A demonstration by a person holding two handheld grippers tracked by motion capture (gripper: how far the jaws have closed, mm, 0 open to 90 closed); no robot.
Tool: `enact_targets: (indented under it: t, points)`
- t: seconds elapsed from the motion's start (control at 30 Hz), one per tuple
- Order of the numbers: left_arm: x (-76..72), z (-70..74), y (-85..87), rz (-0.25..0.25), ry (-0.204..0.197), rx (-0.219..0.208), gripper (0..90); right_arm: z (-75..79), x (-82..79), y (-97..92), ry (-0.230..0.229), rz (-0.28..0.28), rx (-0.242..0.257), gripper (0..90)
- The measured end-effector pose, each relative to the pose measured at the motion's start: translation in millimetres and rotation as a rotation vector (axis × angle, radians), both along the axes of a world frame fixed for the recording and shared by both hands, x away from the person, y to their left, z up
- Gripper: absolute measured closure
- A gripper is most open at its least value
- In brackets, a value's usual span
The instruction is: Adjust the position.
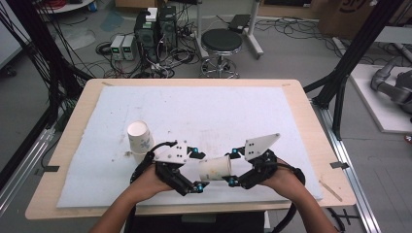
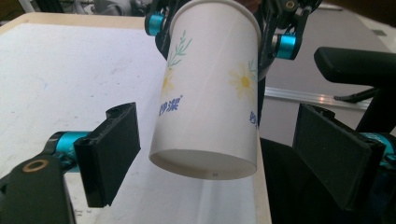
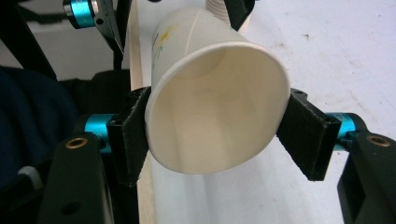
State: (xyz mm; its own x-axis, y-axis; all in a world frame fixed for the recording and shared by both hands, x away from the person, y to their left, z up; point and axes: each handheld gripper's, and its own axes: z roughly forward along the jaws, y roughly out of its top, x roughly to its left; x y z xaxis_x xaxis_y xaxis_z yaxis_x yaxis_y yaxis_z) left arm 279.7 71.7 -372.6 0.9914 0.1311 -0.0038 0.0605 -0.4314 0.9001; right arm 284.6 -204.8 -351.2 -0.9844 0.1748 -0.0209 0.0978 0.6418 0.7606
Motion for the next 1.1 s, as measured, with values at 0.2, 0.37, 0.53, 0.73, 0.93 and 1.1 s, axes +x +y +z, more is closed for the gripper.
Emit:
enact_targets:
  t: [0.2, 0.37, 0.53, 0.73, 0.93, 1.1]
  points:
    - [0.9, 0.4, -4.6, -0.001, -0.007, 0.044, 15.0, 9.3, 1.8, 11.0, -0.014, 0.029, -0.1, 31.3]
    - [1.5, 0.8, -7.6, 0.0, -0.006, 0.078, 15.4, 16.7, 3.4, 21.0, -0.022, 0.044, -0.192, 31.2]
    - [1.8, 0.4, -10.2, 0.0, -0.005, 0.103, 15.6, 22.2, 5.4, 31.0, -0.032, 0.063, -0.271, 31.1]
    - [2.1, -0.6, -14.0, -0.006, -0.017, 0.149, 16.0, 25.2, 6.8, 38.6, -0.038, 0.08, -0.305, 31.0]
    - [3.0, -2.2, -17.6, -0.014, -0.01, 0.175, 18.6, 29.0, 6.4, 47.0, -0.045, 0.087, -0.352, 30.9]
    - [3.9, -3.4, -19.1, -0.013, -0.004, 0.19, 19.7, 31.5, 6.4, 53.3, -0.048, 0.095, -0.4, 31.0]
